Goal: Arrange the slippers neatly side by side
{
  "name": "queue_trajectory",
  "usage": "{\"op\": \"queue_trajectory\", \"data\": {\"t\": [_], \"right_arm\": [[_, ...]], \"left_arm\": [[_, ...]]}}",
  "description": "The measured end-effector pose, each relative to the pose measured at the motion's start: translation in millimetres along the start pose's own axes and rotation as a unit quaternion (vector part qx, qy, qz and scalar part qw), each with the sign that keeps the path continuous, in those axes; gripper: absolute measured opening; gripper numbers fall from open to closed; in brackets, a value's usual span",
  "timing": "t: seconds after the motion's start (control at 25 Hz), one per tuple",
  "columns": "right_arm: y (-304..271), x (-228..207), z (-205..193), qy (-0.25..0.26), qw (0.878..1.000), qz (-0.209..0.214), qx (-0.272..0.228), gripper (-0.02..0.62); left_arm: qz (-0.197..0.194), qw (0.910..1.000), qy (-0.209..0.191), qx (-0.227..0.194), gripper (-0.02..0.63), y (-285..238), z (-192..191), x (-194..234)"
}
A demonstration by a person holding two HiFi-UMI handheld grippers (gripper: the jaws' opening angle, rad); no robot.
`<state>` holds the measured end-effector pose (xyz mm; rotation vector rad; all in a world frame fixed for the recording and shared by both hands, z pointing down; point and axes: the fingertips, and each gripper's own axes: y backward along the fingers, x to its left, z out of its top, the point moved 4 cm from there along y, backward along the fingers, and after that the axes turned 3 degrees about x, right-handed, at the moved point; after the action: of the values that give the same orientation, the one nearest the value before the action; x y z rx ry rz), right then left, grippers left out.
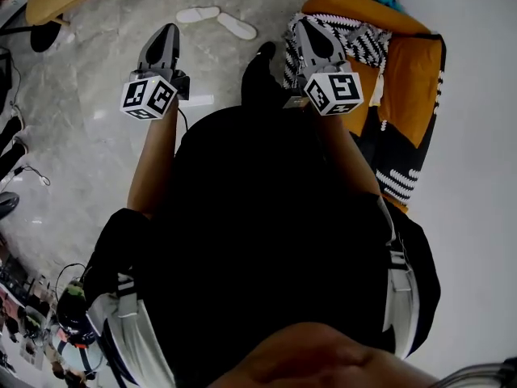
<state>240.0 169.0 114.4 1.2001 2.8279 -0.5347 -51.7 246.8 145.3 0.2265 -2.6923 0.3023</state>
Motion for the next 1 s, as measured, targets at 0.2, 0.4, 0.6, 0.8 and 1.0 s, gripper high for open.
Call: {"op": "queue_trajectory", "data": {"t": [0.2, 0.4, 0.6, 0.8, 1.0], "right_arm": [[-55, -61, 31, 0.019, 0.999, 0.036, 0.007, 0.032], [-94, -114, 48, 0.048, 0.997, 0.067, 0.008, 0.032], [-128, -158, 45, 0.018, 0.997, 0.069, 0.01, 0.032], [-149, -182, 38, 0.003, 0.997, 0.077, 0.013, 0.032], [-167, -201, 39, -0.016, 0.998, 0.056, 0.005, 0.032]], "left_arm": [[0.036, 0.9988, 0.03, -0.013, 0.015, -73, 16, 2], [0.061, 0.9978, 0.02, -0.016, 0.015, -133, 34, -2], [0.091, 0.9957, 0.016, -0.01, 0.015, -167, 42, 11], [0.109, 0.9938, 0.02, -0.007, 0.015, -187, 48, 20], [0.107, 0.9935, 0.035, 0.016, 0.015, -209, 40, 31]]}}
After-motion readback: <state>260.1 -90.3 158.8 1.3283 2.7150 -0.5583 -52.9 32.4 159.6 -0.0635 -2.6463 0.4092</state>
